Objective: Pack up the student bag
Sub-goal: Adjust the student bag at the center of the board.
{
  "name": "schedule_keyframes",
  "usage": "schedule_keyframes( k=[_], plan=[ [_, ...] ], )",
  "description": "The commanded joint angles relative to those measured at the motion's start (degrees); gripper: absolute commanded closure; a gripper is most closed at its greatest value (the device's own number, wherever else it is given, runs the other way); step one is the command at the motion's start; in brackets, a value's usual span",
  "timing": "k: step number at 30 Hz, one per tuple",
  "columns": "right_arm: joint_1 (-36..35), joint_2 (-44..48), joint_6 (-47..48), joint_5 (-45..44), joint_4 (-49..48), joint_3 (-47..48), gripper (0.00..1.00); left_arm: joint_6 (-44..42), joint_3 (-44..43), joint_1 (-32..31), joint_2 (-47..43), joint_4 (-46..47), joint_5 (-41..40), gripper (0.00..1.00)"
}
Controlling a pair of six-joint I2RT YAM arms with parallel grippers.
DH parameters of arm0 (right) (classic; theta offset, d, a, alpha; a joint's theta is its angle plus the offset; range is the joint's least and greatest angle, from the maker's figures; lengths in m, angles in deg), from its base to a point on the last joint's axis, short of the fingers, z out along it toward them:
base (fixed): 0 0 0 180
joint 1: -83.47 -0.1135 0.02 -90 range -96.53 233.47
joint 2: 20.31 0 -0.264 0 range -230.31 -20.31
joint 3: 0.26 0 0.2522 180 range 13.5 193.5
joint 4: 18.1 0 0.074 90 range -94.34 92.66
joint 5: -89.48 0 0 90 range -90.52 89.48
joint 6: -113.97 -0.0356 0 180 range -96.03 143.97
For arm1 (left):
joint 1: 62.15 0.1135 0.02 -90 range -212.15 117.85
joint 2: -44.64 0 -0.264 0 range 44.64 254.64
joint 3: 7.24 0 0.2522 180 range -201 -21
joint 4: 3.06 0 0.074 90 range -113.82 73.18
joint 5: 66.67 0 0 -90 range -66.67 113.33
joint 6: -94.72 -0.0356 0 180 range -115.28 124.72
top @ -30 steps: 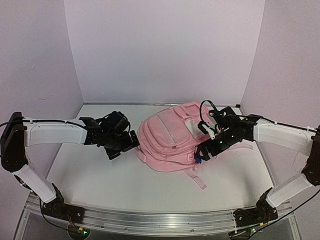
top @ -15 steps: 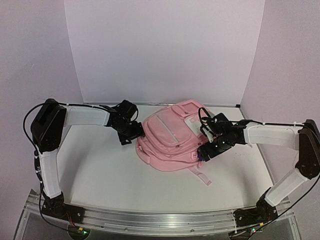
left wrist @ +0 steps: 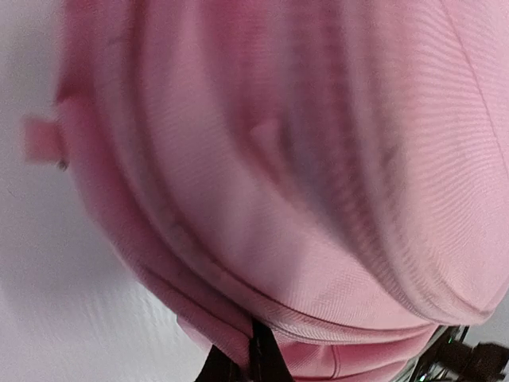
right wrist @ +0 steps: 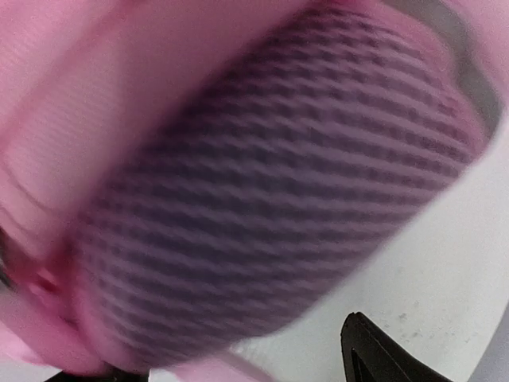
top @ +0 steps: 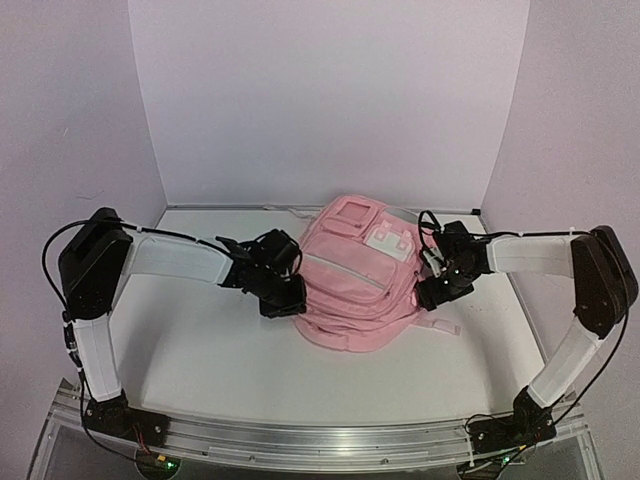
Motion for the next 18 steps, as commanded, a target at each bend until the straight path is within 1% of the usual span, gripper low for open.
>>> schedule_keyframes(
  k=[1, 3, 5, 6, 7, 9, 11, 13, 16, 18],
  plan=[
    [-0.3, -3.3, 1.7, 14.9, -2.4, 9.0, 0.18, -6.7, -0.6, -11.1, -4.0, -7.0, 5.5, 1.0],
    [-0.3, -3.9, 2.5, 17.7, -1.4, 11.7, 0.18, -10.1, -2.7, -13.4, -5.2, -8.1, 6.5, 0.97],
    [-0.1, -3.6, 3.6, 18.3, 0.7, 13.5, 0.17, -10.9, -3.6, -13.9, -6.7, -8.8, 6.4, 0.92],
    [0.1, -3.1, 3.9, 18.5, 2.2, 13.9, 0.17, -10.6, -3.6, -13.7, -7.9, -9.2, 5.5, 0.88],
    [0.5, -2.2, 4.2, 19.0, 3.9, 14.3, 0.15, -10.6, -3.7, -13.3, -8.9, -9.7, 4.0, 0.81],
    [2.1, -0.3, 4.4, 20.6, 7.1, 14.4, 0.09, -10.0, -3.5, -11.4, -12.0, -9.7, 2.6, 0.68],
    [3.8, 1.5, 4.7, 23.5, 10.3, 14.7, 0.02, -8.9, -2.6, -8.3, -15.5, -8.9, 0.3, 0.52],
    [5.1, 2.0, 4.7, 25.8, 12.7, 15.8, 0.02, -5.8, -0.6, -4.6, -19.9, -8.7, -2.7, 0.36],
    [5.8, 0.5, 2.5, 31.4, 15.4, 18.8, 0.02, -2.2, 2.7, 3.8, -23.7, -9.2, -4.8, 0.23],
    [5.8, -1.8, -0.6, 35.4, 16.0, 20.7, 0.02, -2.2, 4.5, 8.2, -24.1, -8.4, -3.3, 0.2]
  ],
)
